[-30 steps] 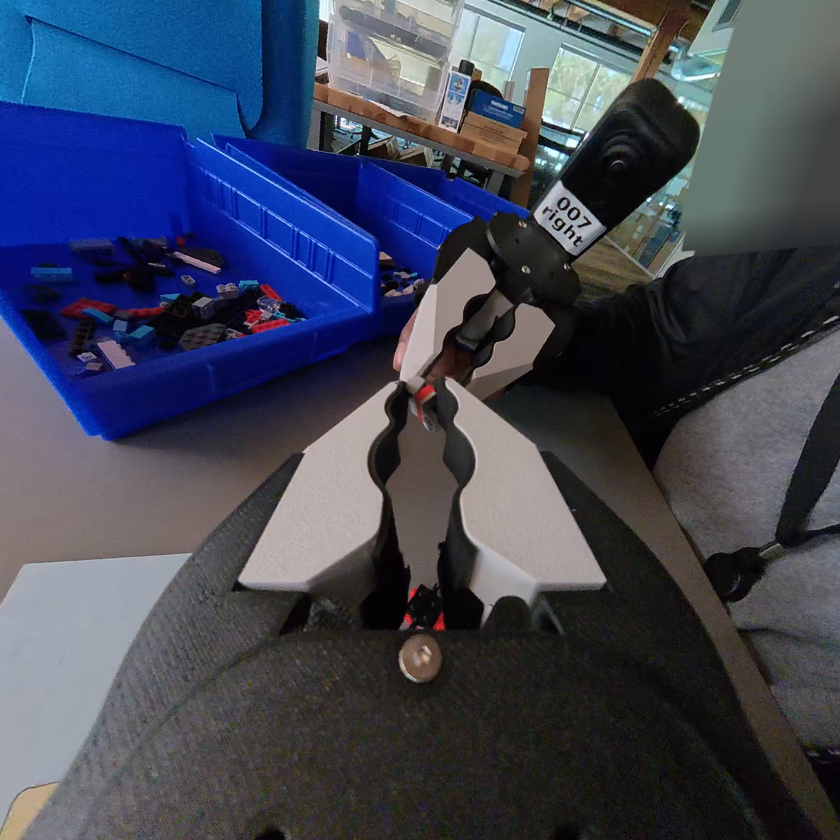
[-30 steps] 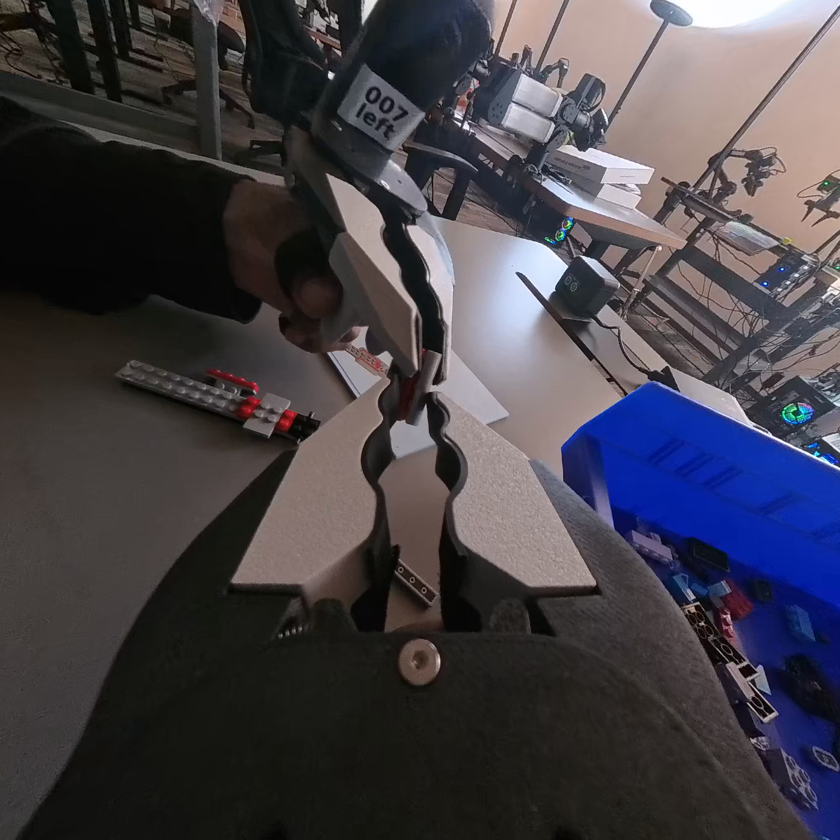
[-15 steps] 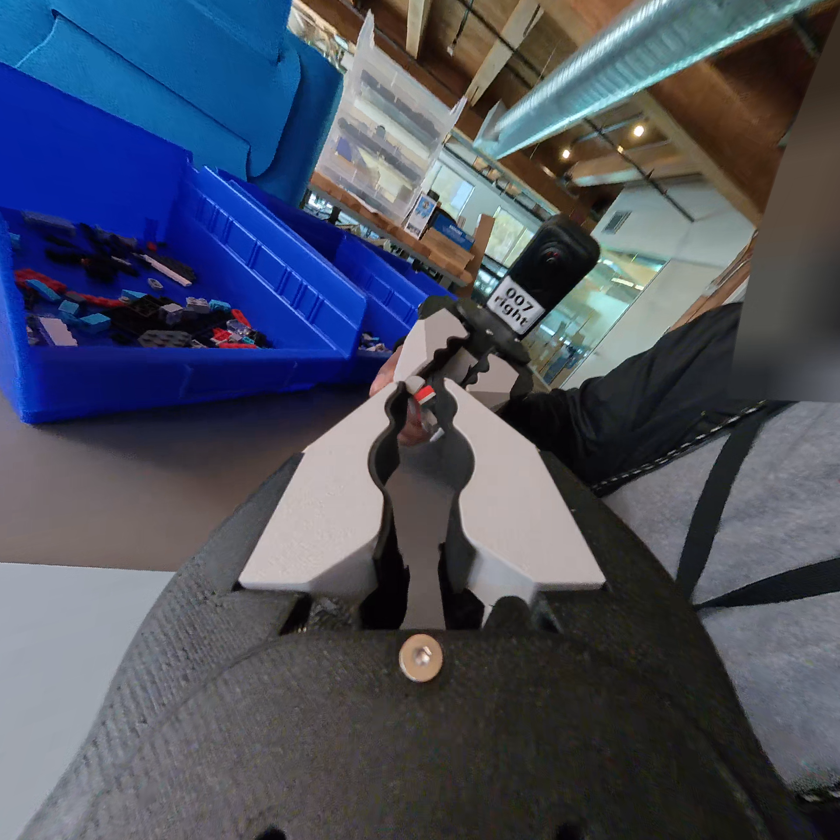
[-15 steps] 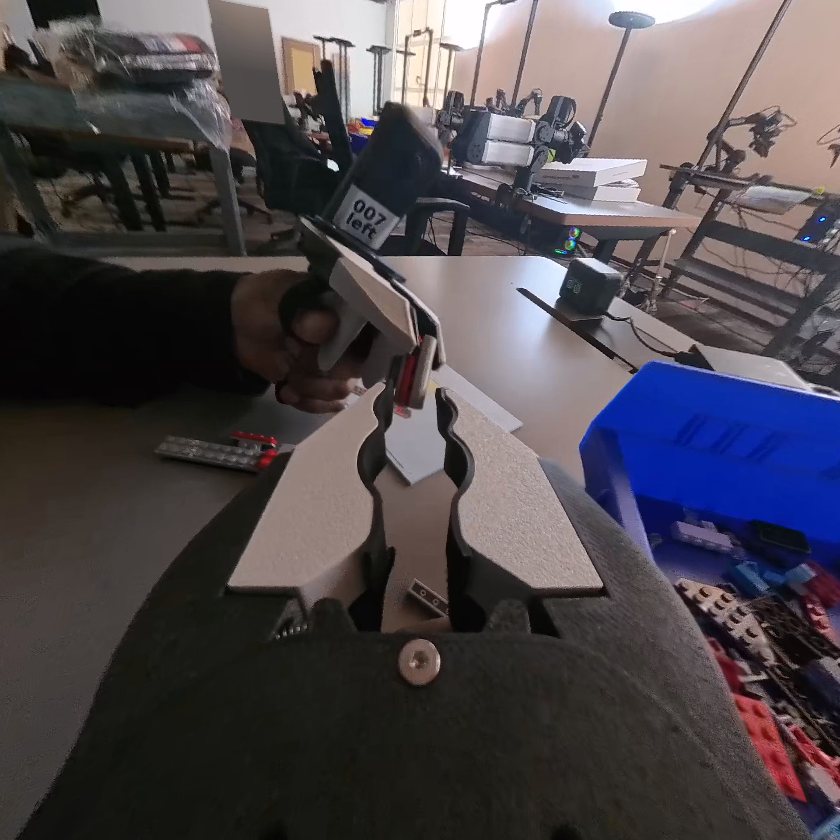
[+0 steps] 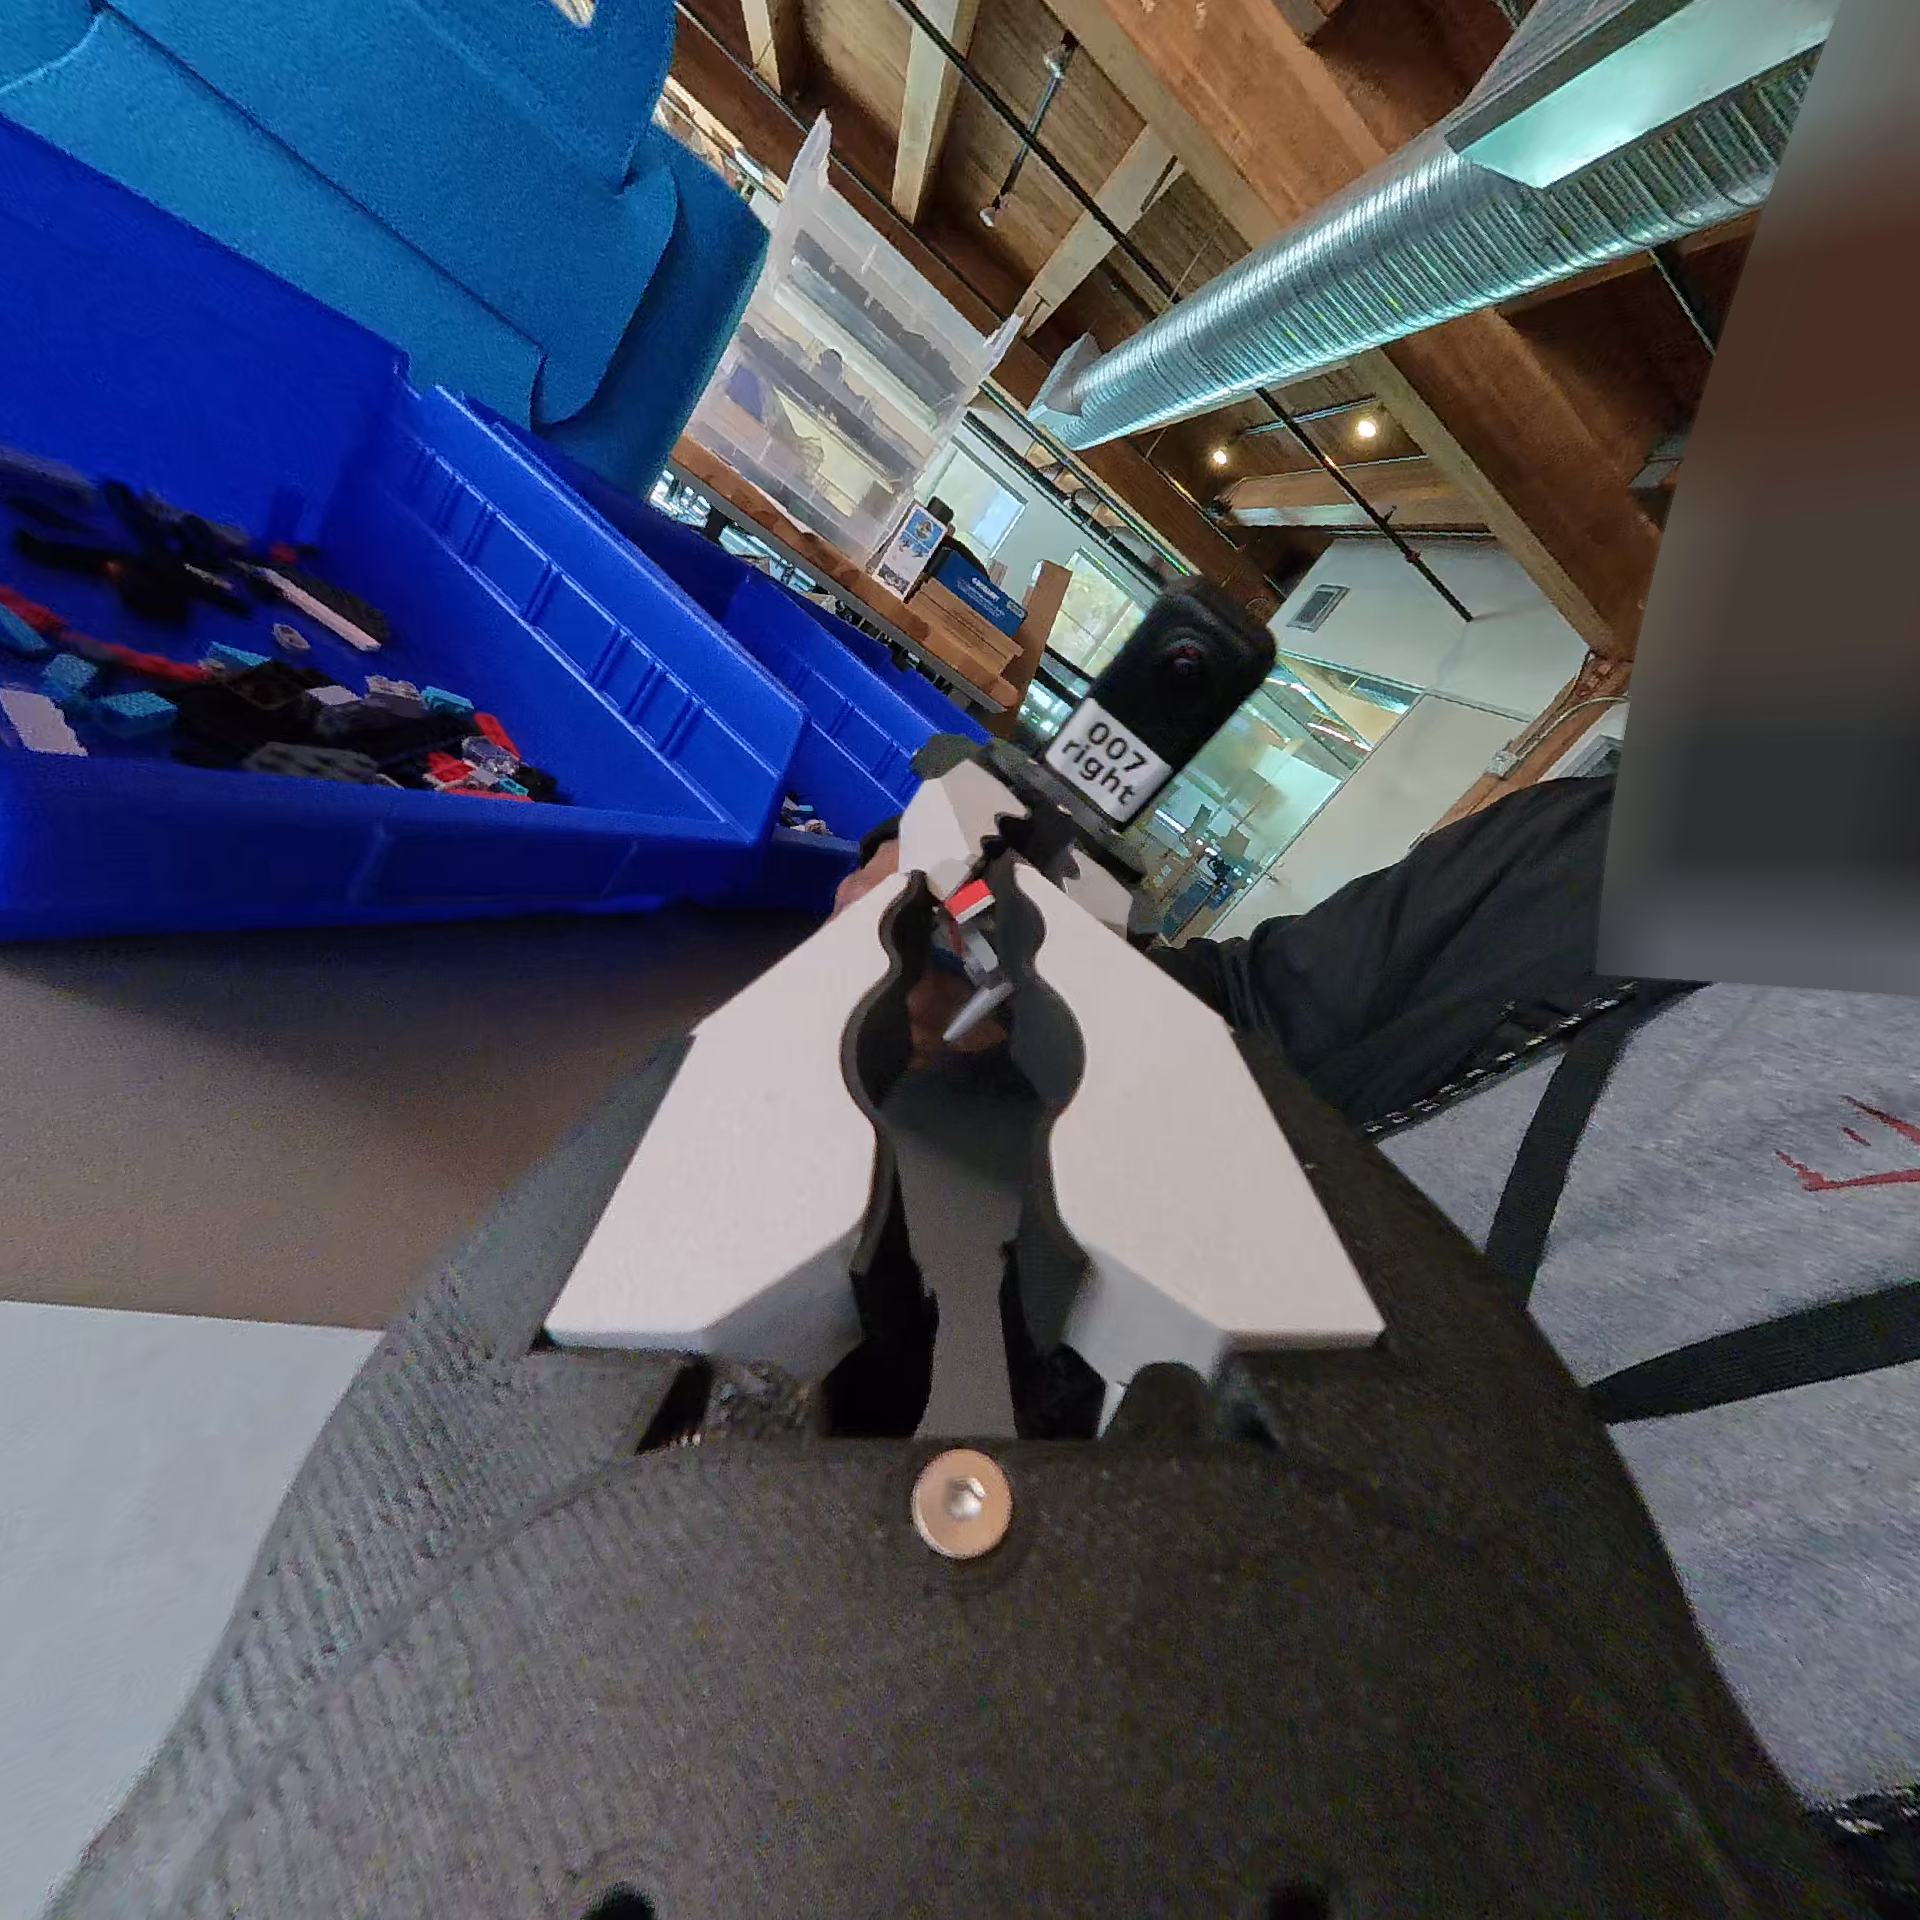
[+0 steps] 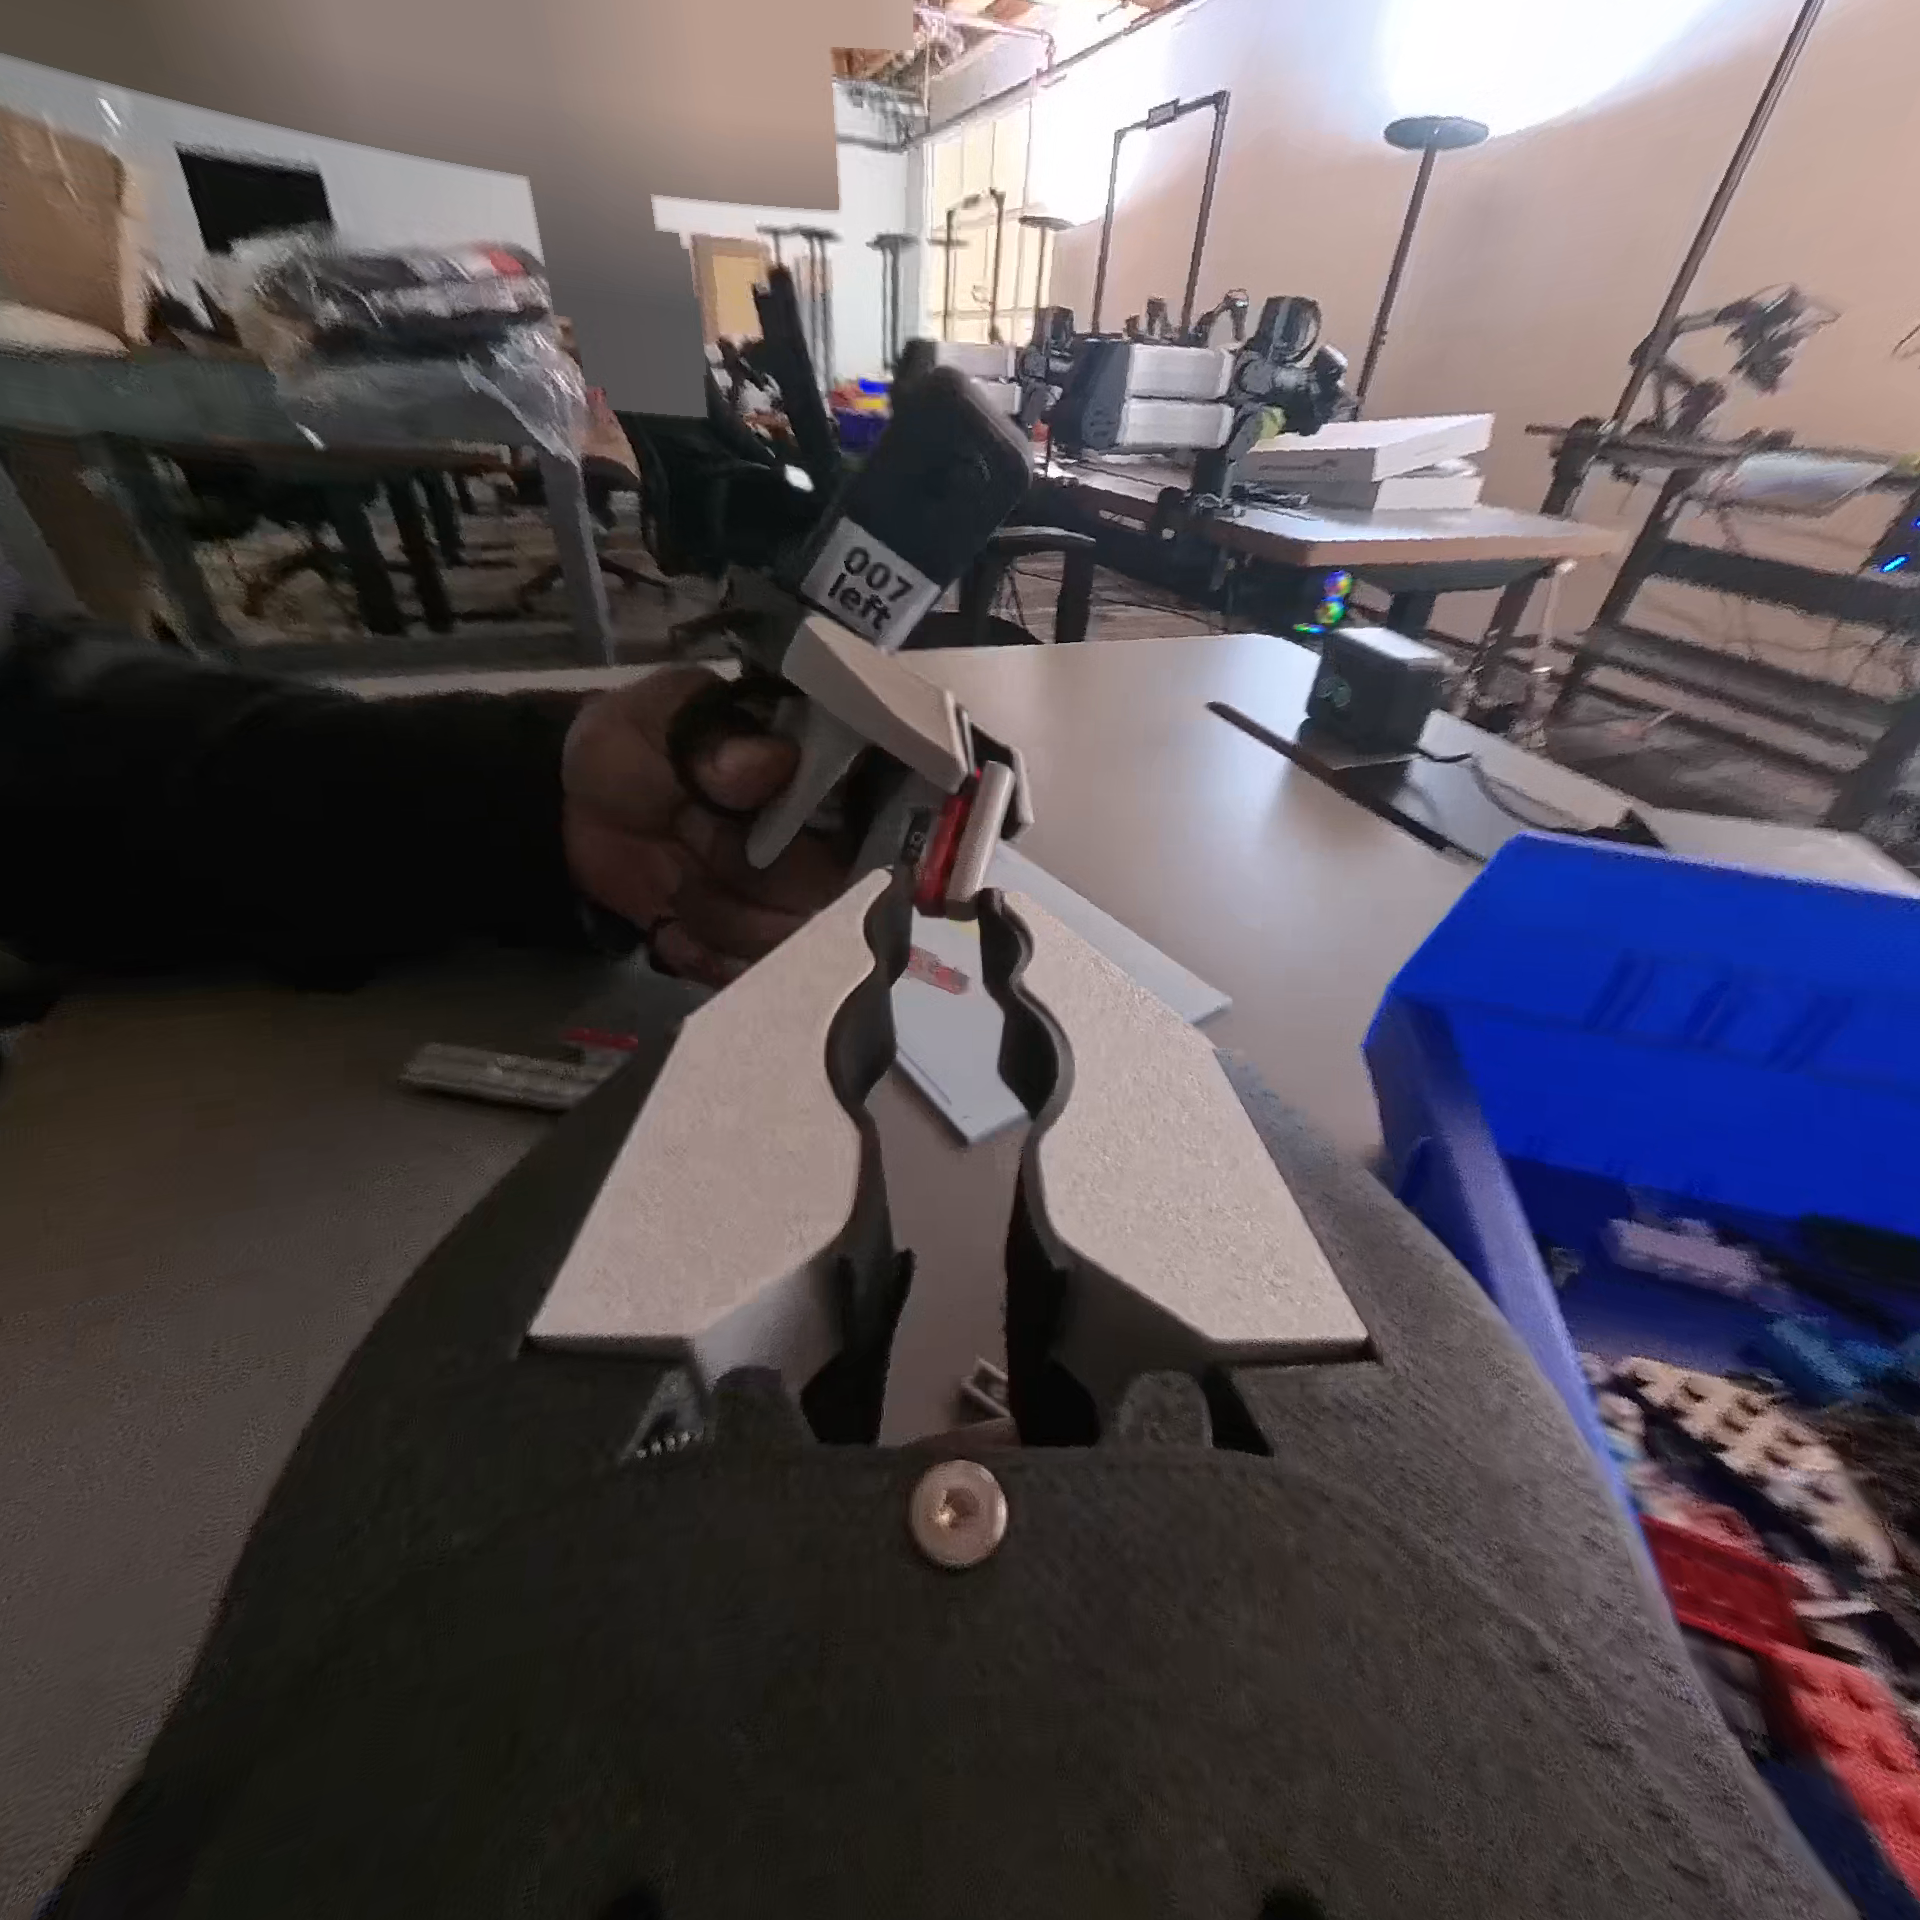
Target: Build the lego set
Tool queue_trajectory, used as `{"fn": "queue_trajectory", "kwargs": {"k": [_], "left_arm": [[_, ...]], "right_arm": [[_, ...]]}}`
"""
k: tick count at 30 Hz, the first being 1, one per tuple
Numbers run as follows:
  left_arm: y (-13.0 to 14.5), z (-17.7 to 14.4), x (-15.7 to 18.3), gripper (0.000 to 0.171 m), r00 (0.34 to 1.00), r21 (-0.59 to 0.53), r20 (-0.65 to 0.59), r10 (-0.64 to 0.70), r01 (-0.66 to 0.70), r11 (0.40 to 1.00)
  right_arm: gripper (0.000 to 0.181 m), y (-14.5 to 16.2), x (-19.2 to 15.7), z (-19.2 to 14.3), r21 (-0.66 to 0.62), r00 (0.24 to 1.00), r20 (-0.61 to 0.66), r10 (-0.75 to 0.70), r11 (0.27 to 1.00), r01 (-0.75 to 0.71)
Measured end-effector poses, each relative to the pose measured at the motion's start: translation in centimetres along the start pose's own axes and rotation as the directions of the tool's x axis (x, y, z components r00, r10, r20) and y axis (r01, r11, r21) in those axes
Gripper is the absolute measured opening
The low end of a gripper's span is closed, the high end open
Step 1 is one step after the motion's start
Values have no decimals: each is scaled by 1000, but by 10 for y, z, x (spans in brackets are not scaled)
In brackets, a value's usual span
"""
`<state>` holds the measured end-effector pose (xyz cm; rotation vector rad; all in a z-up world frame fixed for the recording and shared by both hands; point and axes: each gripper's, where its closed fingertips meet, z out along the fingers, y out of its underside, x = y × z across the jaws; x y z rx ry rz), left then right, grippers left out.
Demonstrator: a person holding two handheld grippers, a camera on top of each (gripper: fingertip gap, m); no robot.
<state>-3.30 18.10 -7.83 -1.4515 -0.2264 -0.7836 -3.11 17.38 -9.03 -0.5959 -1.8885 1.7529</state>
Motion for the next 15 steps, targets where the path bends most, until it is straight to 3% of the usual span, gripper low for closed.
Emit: {"fn": "queue_trajectory", "kwargs": {"k": [4, 11, 15], "left_arm": [[3, -1, -5, 10, 999, -5, 12, -51, 51, 999], [2, 0, -12, 10, 992, 23, 20, -128, 127, 992], [-1, -1, -10, 28, 979, 46, -29, -200, 201, 978]], "right_arm": [[16, 6, 2, 1, -65, 987, -56, -149, 987, 145], [16, 11, 10, 2, -87, 986, -89, -140, 987, 132], [15, 7, 15, -1, -86, 975, -128, -184, 981, 173]]}}
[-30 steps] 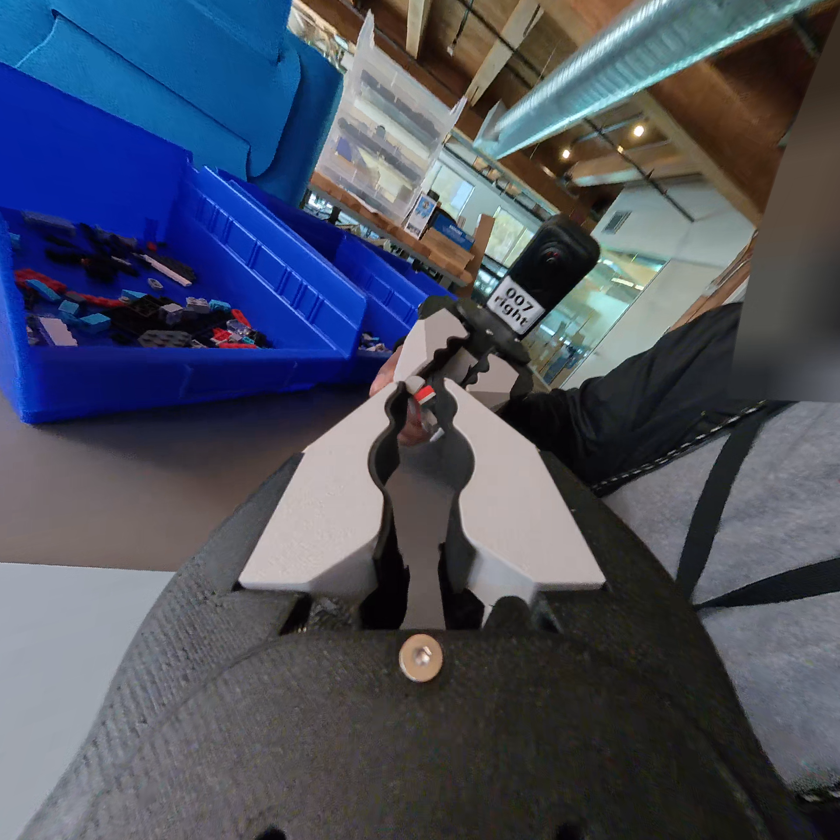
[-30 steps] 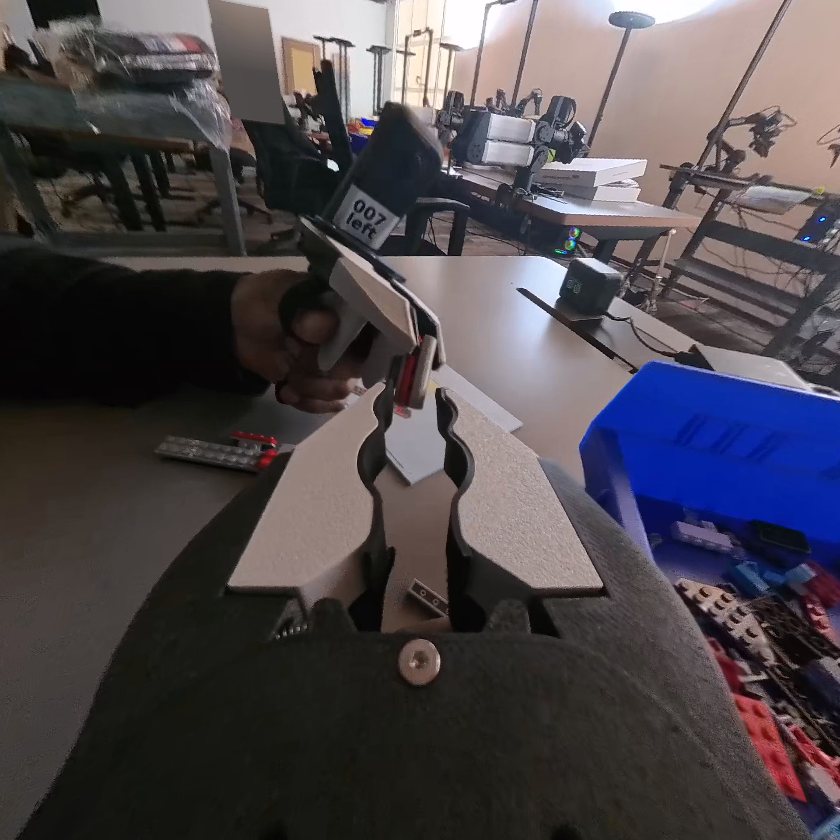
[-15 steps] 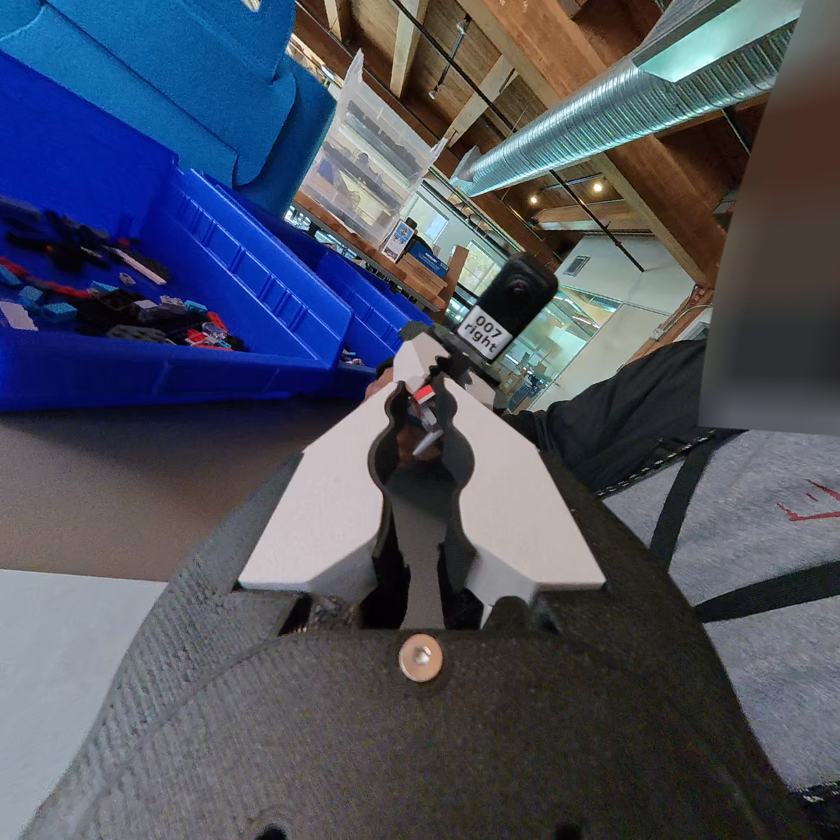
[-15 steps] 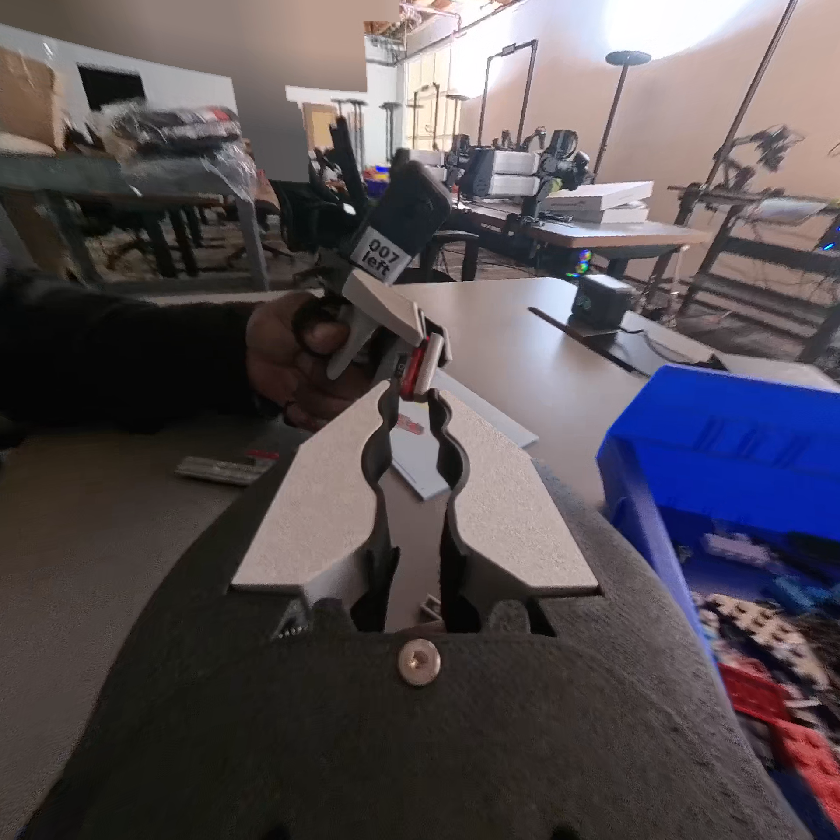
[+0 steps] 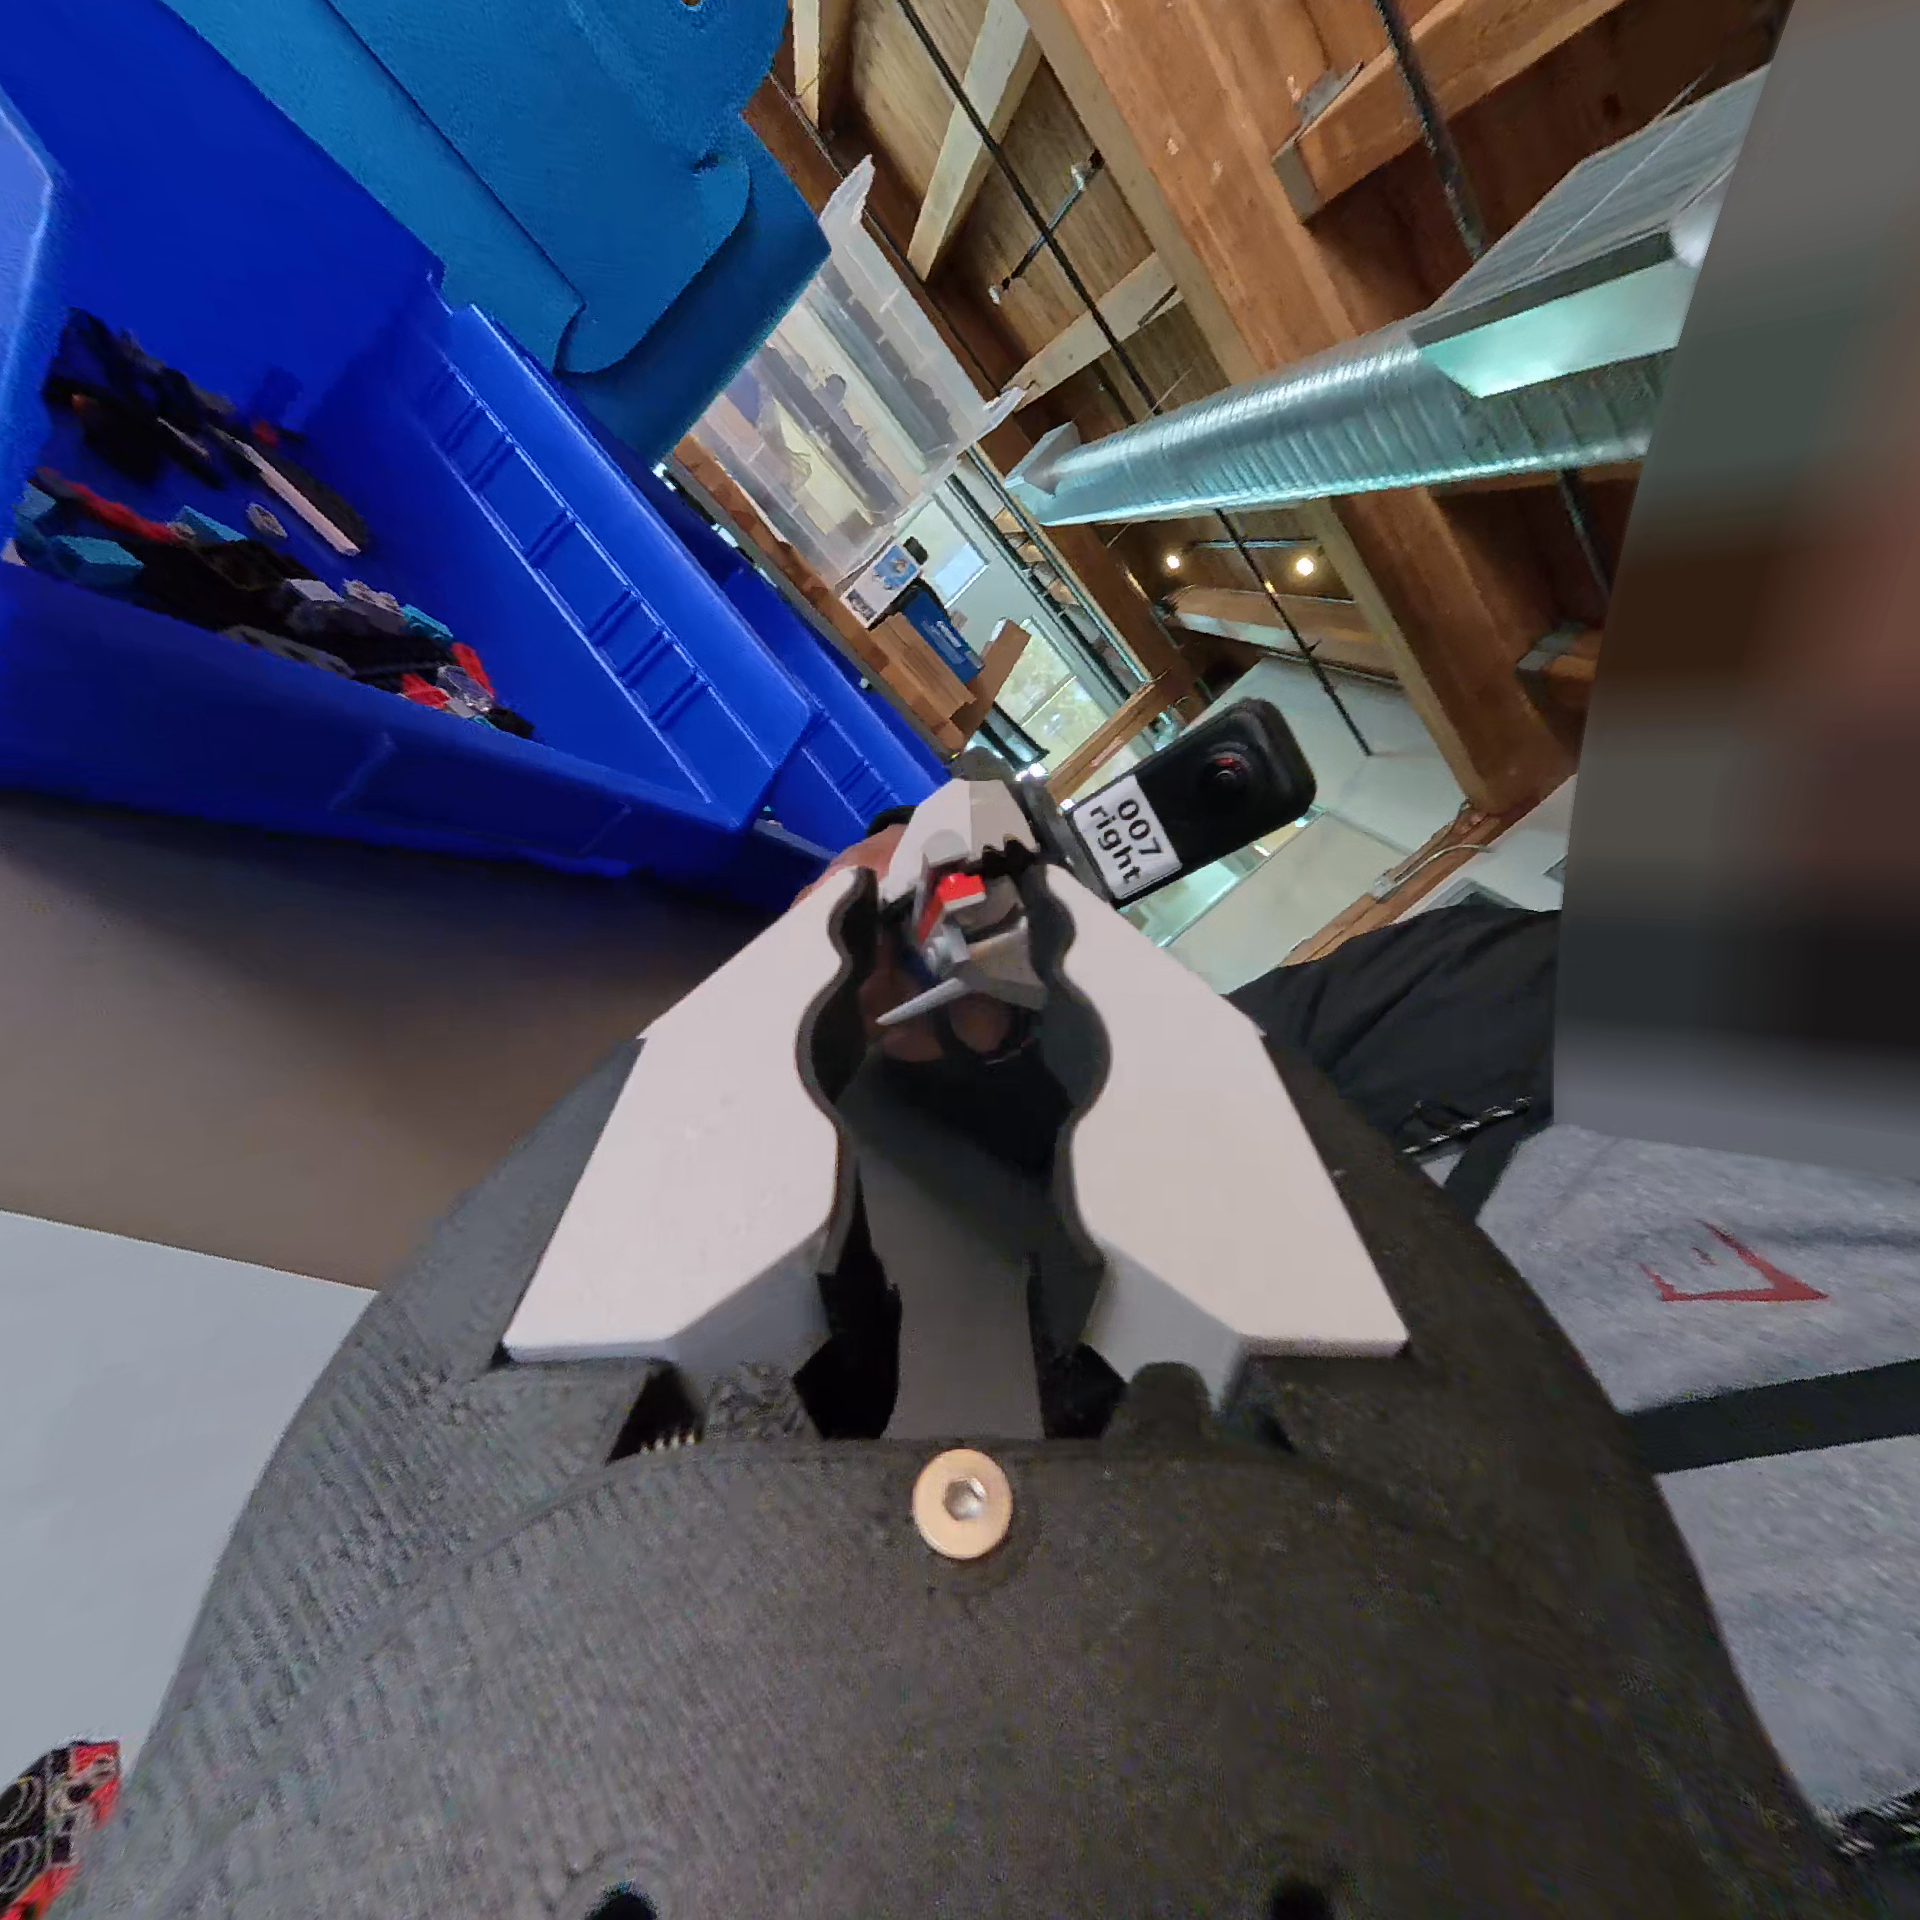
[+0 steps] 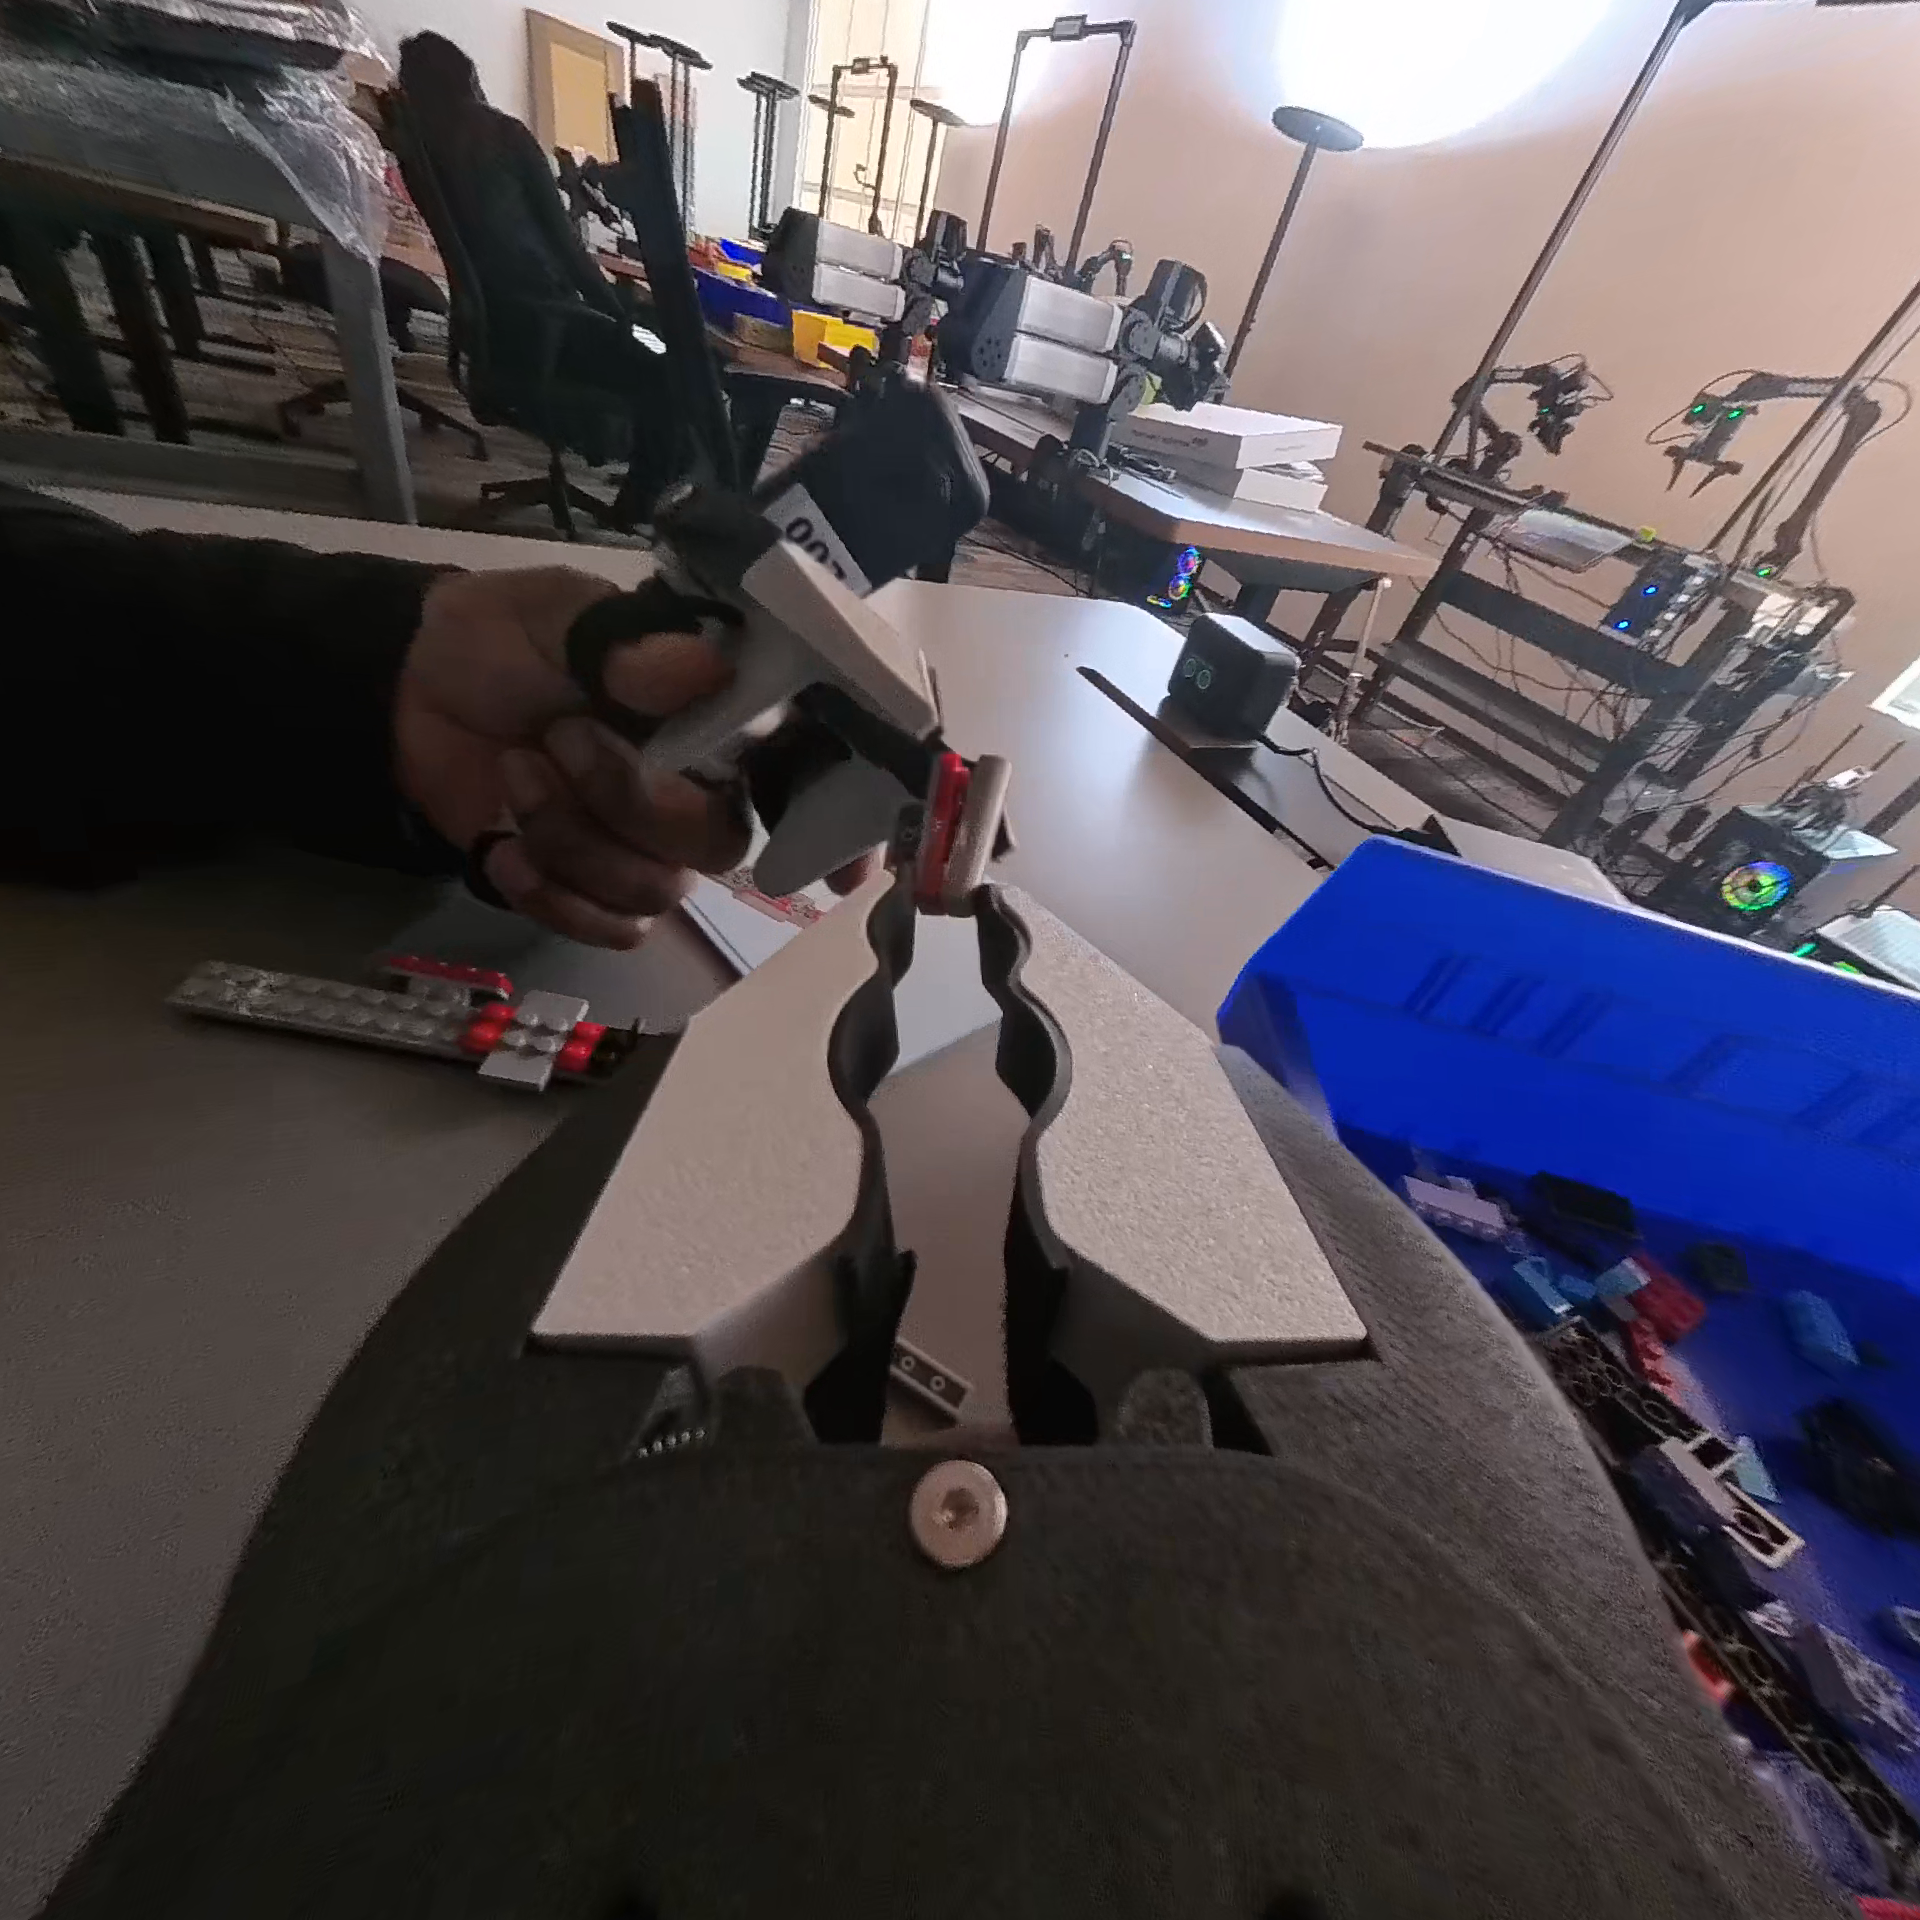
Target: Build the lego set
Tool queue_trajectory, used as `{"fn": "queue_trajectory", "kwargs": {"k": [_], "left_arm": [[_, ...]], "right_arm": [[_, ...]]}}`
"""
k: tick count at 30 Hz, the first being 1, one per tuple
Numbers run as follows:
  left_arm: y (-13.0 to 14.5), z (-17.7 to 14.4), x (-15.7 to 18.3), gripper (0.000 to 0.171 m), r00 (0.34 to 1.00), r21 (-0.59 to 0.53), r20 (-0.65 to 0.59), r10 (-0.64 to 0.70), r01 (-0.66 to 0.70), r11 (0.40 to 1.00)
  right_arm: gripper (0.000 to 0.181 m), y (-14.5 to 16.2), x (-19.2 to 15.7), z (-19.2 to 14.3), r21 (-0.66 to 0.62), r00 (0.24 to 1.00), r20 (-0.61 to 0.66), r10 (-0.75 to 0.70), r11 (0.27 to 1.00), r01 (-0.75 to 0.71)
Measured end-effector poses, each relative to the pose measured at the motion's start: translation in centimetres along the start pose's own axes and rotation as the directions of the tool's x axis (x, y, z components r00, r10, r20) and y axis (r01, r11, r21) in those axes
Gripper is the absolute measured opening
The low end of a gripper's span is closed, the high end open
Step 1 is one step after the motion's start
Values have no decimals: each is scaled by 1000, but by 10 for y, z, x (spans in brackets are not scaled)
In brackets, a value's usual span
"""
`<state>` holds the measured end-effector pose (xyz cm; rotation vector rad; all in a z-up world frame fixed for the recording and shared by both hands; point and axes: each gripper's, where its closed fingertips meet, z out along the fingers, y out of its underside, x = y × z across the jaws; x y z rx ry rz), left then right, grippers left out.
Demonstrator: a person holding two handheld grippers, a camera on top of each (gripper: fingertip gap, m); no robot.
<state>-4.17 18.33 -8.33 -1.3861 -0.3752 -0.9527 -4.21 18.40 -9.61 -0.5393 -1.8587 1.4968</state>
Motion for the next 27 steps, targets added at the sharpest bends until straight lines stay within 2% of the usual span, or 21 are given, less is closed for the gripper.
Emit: {"fn": "queue_trajectory", "kwargs": {"k": [7, 11, 13, 17, 21, 27], "left_arm": [[9, 2, 3, 24, 1000, -66, -1, 21, -21, 998], [10, 0, -2, 27, 990, -109, 57, 131, -124, 986], [12, -2, 0, 29, 960, -160, 81, 268, -253, 954], [22, -4, 11, 29, 870, -257, 35, 492, -468, 845], [29, -4, 17, 25, 818, -288, -6, 575, -552, 783], [45, -5, 16, 22, 788, -363, -53, 614, -588, 723]], "right_arm": [[15, -2, 4, -2, -6, 998, -29, -59, 998, 59], [15, -1, -1, -3, -7, 998, 4, -66, 998, 66], [15, -1, -7, -3, -10, 997, 49, -68, 998, 68], [15, 0, -20, -4, -11, 989, 143, -35, 999, 37], [15, 2, -33, -5, -26, 975, 224, -12, 999, 19], [15, 0, -44, -7, -29, 953, 300, 32, 999, -24]]}}
